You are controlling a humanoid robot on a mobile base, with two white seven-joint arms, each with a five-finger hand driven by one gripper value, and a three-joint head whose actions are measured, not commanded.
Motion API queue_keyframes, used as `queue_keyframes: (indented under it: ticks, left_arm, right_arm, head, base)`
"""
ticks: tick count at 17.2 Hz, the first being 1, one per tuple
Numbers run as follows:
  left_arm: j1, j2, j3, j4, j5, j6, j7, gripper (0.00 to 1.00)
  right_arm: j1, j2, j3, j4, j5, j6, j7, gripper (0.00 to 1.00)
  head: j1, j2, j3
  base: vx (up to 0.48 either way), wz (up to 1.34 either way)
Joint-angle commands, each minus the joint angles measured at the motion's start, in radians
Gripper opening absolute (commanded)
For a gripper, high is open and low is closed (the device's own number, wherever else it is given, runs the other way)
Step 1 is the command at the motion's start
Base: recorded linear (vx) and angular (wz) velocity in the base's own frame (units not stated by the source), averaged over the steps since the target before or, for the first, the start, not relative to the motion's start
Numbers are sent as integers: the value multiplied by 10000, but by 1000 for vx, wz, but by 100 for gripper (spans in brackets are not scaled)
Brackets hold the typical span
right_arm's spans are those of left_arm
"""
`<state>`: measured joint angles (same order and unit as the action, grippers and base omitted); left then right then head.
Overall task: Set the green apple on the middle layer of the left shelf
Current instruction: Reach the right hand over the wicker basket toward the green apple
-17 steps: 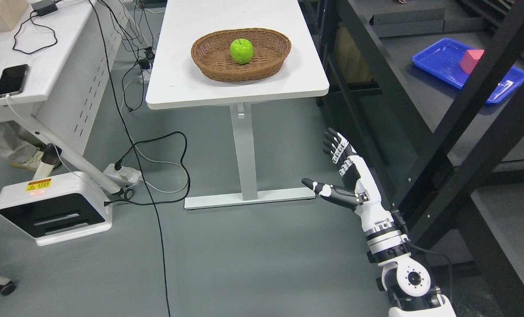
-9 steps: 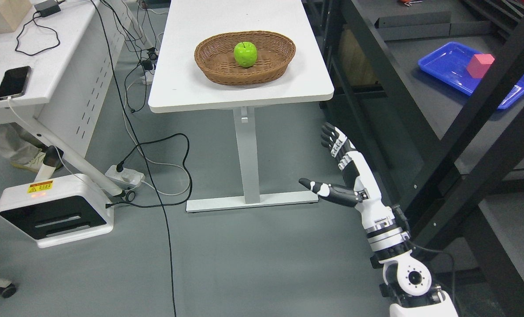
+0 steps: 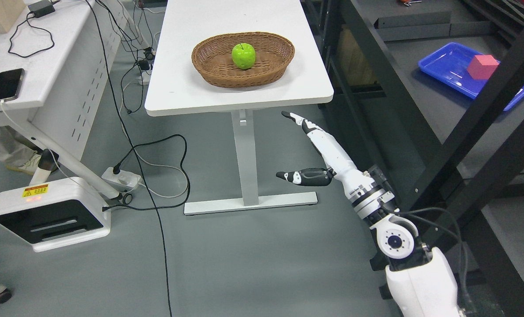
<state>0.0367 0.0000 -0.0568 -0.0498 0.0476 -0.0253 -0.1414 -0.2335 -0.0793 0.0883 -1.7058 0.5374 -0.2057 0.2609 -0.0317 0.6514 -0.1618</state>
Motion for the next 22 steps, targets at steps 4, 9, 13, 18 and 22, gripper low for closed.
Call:
queue_keyframes:
  ticks: [4, 9, 13, 18, 22]
  left_arm:
    - [1, 175, 0, -9, 0, 8, 3, 100]
    - [1, 175, 0, 7, 0, 8, 3, 100]
    - [1, 175, 0, 7, 0, 8, 3, 100]
    - [1, 175, 0, 7, 0, 8, 3, 100]
    - [1, 175, 0, -8, 0, 8, 3, 100]
  right_arm:
    - [-3060, 618, 1709, 2786, 2050, 1074, 795, 100]
    - [-3693, 618, 1678, 3513, 2066, 1366, 858, 100]
    - [-3617, 618, 1632, 3513, 2050, 1382, 858, 100]
    - [-3555, 618, 1709, 3529, 2050, 1382, 858, 100]
    - [-3357, 618, 1800, 3498, 1852, 1321, 858, 100]
  head:
    - [0, 0, 0]
    - [0, 0, 0]
    - [0, 0, 0]
    - [0, 0, 0]
    - [0, 0, 0]
  base:
    - [20, -39]
    - [30, -109]
    - [52, -202]
    - [112, -317]
    - [273, 57]
